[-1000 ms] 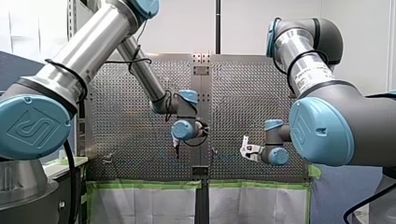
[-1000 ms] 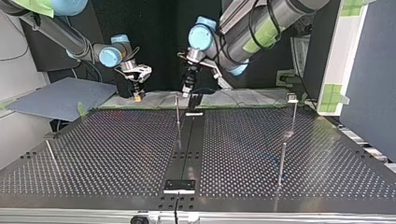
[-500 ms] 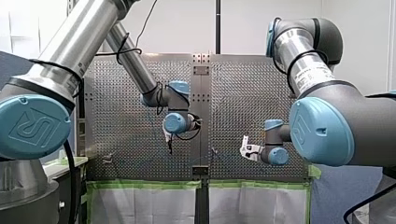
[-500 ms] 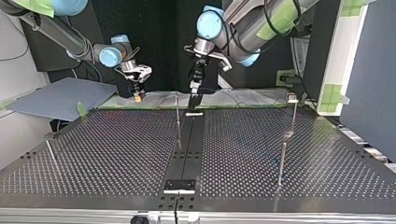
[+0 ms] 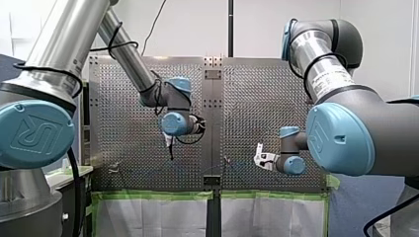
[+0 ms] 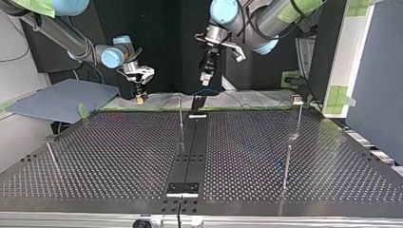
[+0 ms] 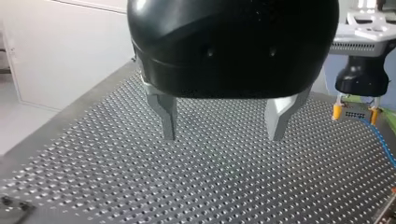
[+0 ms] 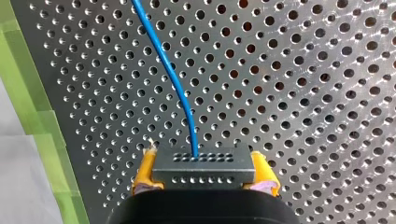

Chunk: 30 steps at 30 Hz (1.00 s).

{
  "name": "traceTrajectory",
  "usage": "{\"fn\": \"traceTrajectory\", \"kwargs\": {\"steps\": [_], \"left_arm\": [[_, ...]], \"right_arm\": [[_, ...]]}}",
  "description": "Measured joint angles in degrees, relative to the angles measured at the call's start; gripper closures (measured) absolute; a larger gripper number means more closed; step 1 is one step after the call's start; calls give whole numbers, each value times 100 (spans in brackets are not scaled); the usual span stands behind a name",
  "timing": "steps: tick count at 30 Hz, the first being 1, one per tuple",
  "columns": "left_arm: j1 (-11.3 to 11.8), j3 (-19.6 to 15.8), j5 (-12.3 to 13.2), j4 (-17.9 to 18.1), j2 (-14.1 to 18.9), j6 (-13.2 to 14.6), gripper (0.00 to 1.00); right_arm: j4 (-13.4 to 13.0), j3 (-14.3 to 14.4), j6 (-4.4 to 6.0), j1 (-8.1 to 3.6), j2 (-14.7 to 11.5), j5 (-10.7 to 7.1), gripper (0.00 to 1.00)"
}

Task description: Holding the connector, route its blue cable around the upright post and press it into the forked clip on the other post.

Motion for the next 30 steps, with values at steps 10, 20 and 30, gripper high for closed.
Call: {"fn": "traceTrajectory", "kwargs": {"steps": [10, 20, 30], "left_arm": [[14, -497, 15, 258, 498, -137, 7], [27, -966, 83, 461, 968, -203, 7], [61, -1456, 94, 790, 1455, -282, 7]], "right_arm": [[11, 0, 0, 0, 0, 0, 100], [2, 0, 0, 0, 3, -1, 100], [-1, -1, 0, 1, 6, 1, 100]]}}
